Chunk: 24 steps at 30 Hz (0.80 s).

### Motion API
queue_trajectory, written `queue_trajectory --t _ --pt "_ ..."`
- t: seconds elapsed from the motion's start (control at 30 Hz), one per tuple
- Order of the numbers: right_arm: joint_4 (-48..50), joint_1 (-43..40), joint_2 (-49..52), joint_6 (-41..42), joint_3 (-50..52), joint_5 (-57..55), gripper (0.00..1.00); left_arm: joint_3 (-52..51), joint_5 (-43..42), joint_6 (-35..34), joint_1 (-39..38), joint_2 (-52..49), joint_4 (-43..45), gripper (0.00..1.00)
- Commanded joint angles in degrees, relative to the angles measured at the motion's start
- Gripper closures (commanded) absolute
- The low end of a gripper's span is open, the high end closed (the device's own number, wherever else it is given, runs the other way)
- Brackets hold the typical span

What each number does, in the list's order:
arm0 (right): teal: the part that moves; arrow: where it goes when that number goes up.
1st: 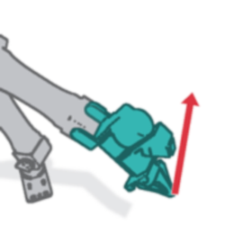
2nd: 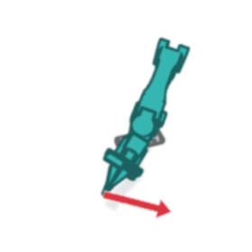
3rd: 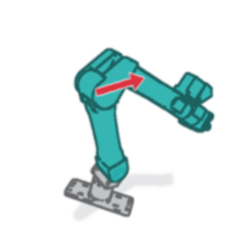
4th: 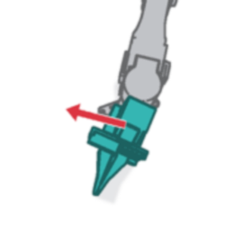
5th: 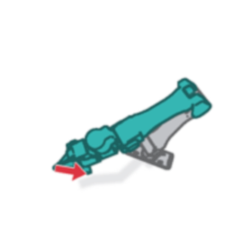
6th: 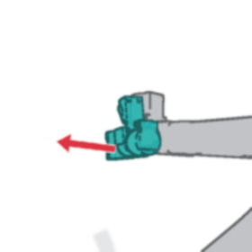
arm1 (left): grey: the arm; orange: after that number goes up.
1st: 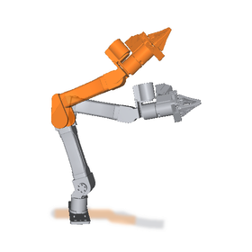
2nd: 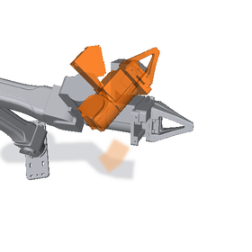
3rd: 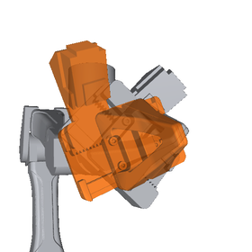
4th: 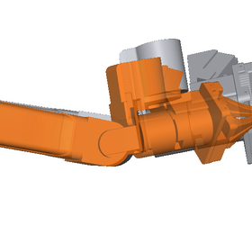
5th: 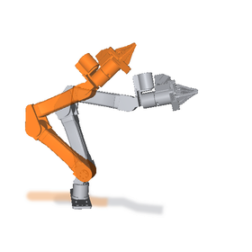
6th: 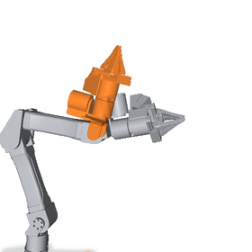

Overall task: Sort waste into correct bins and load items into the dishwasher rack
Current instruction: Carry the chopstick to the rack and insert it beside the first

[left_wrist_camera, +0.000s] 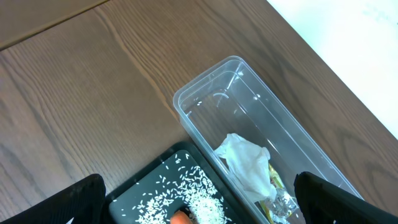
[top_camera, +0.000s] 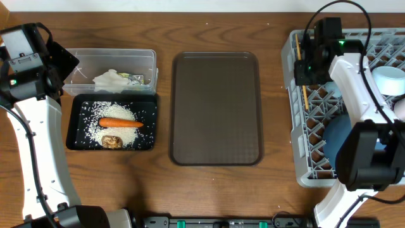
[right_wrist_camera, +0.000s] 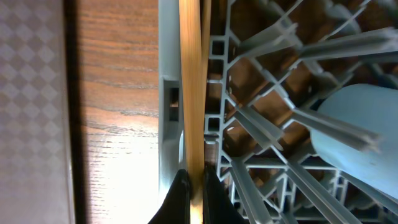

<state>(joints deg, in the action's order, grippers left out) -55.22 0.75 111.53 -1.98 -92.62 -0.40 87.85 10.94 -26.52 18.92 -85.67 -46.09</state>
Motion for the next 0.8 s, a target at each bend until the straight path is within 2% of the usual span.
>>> queue_trajectory --t 0.0,0.03,0.07,0.17,0.23,0.37,0.6,0.67,0.73,0.77 --pt "0.0 -0.3 1.0 -0.8 -0.3 0.3 0.99 0.3 1.1 1.0 0.0 -0.3 -0.1 0.02" --pt "0.0 -0.2 1.1 -0.6 -0.3 0.3 0.97 0.3 1.1 1.0 0.0 -0.3 -0.1 0.02" --pt "-0.1 -0.2 1.1 -0.6 -0.3 0.3 0.91 0.3 1.1 1.0 0.0 -0.3 -0.1 0.02" --pt "0.0 -0.2 1.0 -0.2 -0.3 0.2 0.61 0.3 1.1 1.0 0.0 -0.3 -0.1 0.02" --pt "-0.1 -0.2 0.8 -0.2 -0.3 0.3 0.48 0.3 1.1 1.0 0.0 -0.3 -0.1 0.02" --pt "-0.6 -0.2 -0.8 0.8 -0.3 0.2 0.40 0.3 1.1 1.0 0.0 -0.3 -0.1 0.02" --pt "-0.6 -0.2 -9.2 4.2 -0.4 0.2 0.32 0.3 1.1 1.0 0.0 -0.3 -0.1 0.02" --pt "-1.0 -0.2 -12.2 6.1 -0.4 0.2 0.22 0.3 1.1 1.0 0.0 -0.3 -0.1 0.02" --pt "-1.7 -0.3 -15.8 9.1 -0.4 0.2 0.06 0.3 1.1 1.0 0.0 -0.3 -0.1 0.02" --pt "-2.2 -0.3 -17.3 10.4 -0.4 0.2 0.01 0.3 1.1 1.0 0.0 -0.3 -0.1 0.02"
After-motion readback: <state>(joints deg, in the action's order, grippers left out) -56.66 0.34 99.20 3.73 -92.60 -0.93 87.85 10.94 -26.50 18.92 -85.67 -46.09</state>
